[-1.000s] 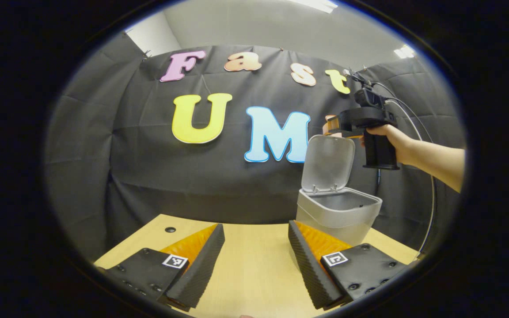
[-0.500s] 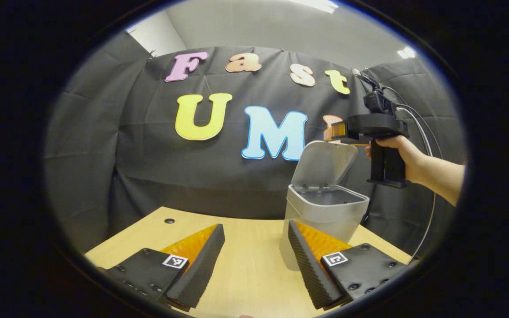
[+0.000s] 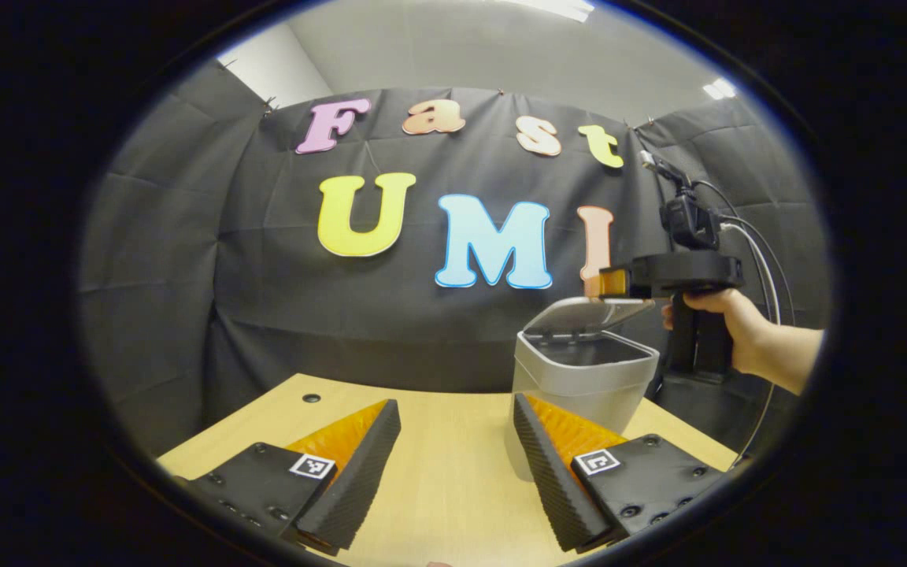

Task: Press the lid of the desktop garbage bin to open it, pick up the crumpled paper on the desktop and throw it into the bin, then pick up the pop can on the desktop and drop it into the bin, and finally close the garbage bin lid.

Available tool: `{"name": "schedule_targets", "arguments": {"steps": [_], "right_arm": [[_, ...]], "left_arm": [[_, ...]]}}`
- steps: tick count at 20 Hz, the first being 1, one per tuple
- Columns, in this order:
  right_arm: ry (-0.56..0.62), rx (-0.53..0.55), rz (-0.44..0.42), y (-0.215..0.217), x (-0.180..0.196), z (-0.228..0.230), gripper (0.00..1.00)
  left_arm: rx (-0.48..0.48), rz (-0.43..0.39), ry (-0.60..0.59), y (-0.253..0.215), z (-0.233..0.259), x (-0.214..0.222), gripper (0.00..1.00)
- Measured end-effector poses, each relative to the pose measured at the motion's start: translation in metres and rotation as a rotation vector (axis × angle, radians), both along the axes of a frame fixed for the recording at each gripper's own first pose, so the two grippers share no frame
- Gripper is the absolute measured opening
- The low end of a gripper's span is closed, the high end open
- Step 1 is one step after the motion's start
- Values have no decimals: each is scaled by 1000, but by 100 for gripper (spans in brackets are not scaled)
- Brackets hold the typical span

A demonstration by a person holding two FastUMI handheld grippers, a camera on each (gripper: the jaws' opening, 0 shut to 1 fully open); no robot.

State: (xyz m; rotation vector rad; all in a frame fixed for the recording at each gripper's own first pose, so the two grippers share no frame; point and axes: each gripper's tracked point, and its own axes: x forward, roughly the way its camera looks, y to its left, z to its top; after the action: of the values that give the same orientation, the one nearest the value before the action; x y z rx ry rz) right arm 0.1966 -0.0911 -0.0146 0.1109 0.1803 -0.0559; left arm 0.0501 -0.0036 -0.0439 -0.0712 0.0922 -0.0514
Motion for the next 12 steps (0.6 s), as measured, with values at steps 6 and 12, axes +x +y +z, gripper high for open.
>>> {"name": "schedule_targets", "arguments": {"steps": [6, 12], "right_arm": [[-10, -16, -19, 3, 1, -29, 95], [-30, 18, -34, 3, 7, -52, 95]], "left_arm": [[12, 12, 12, 10, -3, 4, 96], [18, 6, 11, 11, -1, 18, 96]]}}
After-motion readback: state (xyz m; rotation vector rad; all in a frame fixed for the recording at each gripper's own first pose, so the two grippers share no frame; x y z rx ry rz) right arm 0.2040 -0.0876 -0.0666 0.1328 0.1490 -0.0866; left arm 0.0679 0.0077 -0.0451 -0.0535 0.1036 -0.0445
